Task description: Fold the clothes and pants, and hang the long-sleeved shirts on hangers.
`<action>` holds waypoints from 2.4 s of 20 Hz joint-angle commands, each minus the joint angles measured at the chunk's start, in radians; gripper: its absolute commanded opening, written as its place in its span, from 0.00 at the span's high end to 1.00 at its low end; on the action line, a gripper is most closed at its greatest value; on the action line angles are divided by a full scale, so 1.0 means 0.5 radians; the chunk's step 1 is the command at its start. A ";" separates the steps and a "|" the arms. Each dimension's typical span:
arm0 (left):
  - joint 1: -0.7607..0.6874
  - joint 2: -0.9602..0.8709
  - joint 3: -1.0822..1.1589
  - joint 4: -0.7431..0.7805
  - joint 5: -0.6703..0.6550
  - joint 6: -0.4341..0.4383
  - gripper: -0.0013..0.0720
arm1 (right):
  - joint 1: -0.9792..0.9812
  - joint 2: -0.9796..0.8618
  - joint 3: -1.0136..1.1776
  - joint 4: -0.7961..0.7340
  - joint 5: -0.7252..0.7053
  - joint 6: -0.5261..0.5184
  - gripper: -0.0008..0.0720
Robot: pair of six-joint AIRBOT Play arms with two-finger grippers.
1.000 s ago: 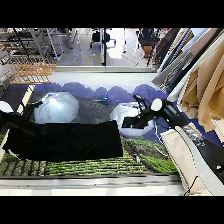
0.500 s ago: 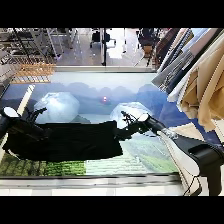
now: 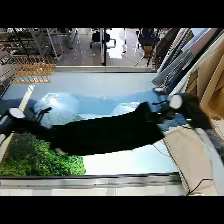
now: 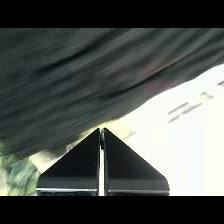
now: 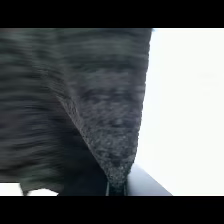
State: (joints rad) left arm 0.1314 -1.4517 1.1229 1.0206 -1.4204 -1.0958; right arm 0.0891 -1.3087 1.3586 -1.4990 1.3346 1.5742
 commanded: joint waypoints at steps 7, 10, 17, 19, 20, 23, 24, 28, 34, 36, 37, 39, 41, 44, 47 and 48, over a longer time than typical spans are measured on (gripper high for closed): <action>-0.483 -0.141 -0.009 -0.081 0.484 -0.044 0.95 | 0.594 0.246 0.017 -0.024 -0.240 0.418 0.94; -0.287 0.010 0.084 0.132 0.160 -0.214 0.95 | 1.116 0.101 0.018 -0.022 -0.752 0.692 0.94; 0.300 0.628 0.106 0.247 -0.230 -0.366 0.95 | 1.708 -0.727 0.375 0.242 -1.605 0.671 0.31; 0.312 0.683 0.106 0.243 -0.216 -0.348 0.95 | 1.611 -0.716 0.534 0.189 -1.254 0.455 0.25; 0.304 0.679 0.105 0.214 -0.211 -0.336 0.95 | 1.511 -0.642 0.555 0.107 -1.116 0.438 0.29; 0.215 0.628 0.050 -0.071 -0.053 -0.229 0.95 | 1.065 -0.399 0.546 0.066 -0.731 0.437 0.29; 0.165 0.605 0.011 -0.195 0.025 -0.168 0.95 | 0.901 -0.332 0.528 0.085 -0.572 0.413 0.29; -0.127 0.381 -0.100 -0.292 0.359 -0.043 0.95 | 0.350 -0.183 0.217 0.705 -0.143 -0.005 0.14; -0.317 -0.190 -0.100 -0.264 0.468 -0.045 0.95 | 0.050 -0.340 -0.343 1.220 -0.391 -0.262 0.06; -0.317 -0.317 -0.100 -0.263 0.383 -0.044 0.95 | 0.049 -0.521 -0.340 1.465 -0.425 -0.413 0.03; -0.317 -0.354 -0.100 -0.262 0.336 -0.043 0.95 | 0.049 -0.618 -0.329 1.569 -0.436 -0.475 0.03; -0.317 -0.363 -0.099 -0.263 0.304 -0.043 0.95 | 0.061 -0.805 -0.275 1.738 -0.390 -0.570 0.03; -0.317 -0.351 -0.099 -0.265 0.296 -0.044 0.95 | 0.112 -0.974 -0.189 1.905 -0.286 -0.645 0.03; -0.317 -0.349 -0.099 -0.264 0.246 -0.044 0.95 | 0.267 -1.169 -0.022 1.932 -0.169 -0.615 0.03; -0.317 -0.348 -0.098 -0.265 0.185 -0.043 0.95 | 0.434 -1.202 0.112 1.975 -0.185 -0.625 0.60; -0.317 -0.336 -0.098 -0.264 0.158 -0.043 0.95 | 0.464 -1.196 0.173 1.971 -0.162 -0.621 0.92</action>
State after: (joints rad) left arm -0.0265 -1.6230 1.0737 0.8894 -1.3102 -1.1183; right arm 0.2630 -1.8790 1.3788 -0.5499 1.2236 1.2728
